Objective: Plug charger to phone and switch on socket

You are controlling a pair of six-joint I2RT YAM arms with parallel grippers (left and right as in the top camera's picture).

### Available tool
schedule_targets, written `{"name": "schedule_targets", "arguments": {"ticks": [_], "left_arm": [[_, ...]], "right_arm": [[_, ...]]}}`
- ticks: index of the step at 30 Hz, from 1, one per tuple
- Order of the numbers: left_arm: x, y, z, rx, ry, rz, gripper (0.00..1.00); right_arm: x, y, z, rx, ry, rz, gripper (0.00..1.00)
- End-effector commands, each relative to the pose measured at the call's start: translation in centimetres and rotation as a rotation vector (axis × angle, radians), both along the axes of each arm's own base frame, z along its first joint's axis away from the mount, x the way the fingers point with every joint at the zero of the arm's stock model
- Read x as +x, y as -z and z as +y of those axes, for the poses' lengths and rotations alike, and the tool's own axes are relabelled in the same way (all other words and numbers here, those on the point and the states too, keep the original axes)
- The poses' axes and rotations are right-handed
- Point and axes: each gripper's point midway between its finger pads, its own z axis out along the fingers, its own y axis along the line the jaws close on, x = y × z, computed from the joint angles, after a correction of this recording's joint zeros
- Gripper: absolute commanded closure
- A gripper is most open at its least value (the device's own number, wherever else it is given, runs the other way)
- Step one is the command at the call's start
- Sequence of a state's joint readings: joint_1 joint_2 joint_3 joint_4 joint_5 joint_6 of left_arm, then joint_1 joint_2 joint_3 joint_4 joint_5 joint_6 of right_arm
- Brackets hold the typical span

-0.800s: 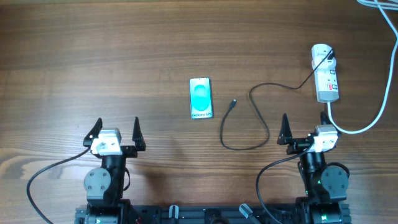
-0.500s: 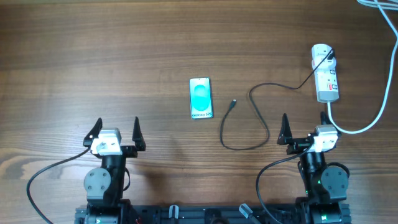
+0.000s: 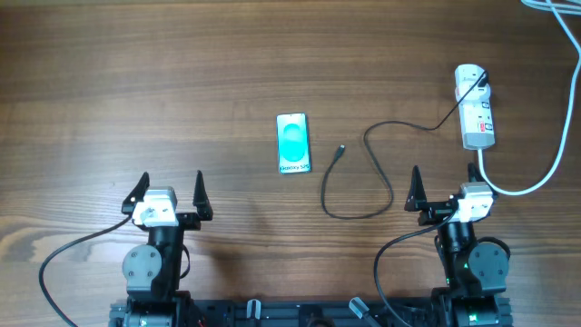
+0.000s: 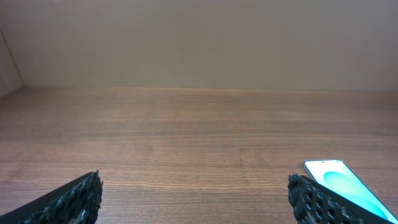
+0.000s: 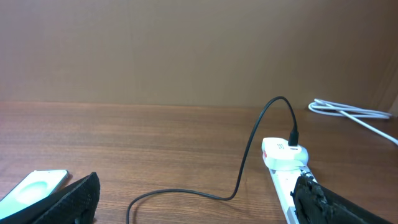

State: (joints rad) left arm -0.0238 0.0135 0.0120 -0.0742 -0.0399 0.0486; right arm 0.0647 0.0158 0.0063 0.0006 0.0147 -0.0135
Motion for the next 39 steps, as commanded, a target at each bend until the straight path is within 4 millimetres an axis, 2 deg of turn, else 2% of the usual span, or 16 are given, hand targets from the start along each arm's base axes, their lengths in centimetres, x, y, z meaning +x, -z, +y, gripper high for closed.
{"name": "schedule_targets", "arguments": {"ticks": [1, 39], "left_arm": [[0.0, 0.11, 0.12, 0.019, -0.002, -0.002, 0.0], [0.0, 0.1, 0.13, 0.019, -0.002, -0.003, 0.0]], "right_arm": [[0.0, -0.07, 0.22, -0.012, -0.013, -0.005, 0.0], [0.0, -0.08, 0.22, -0.012, -0.013, -0.005, 0.0]]}}
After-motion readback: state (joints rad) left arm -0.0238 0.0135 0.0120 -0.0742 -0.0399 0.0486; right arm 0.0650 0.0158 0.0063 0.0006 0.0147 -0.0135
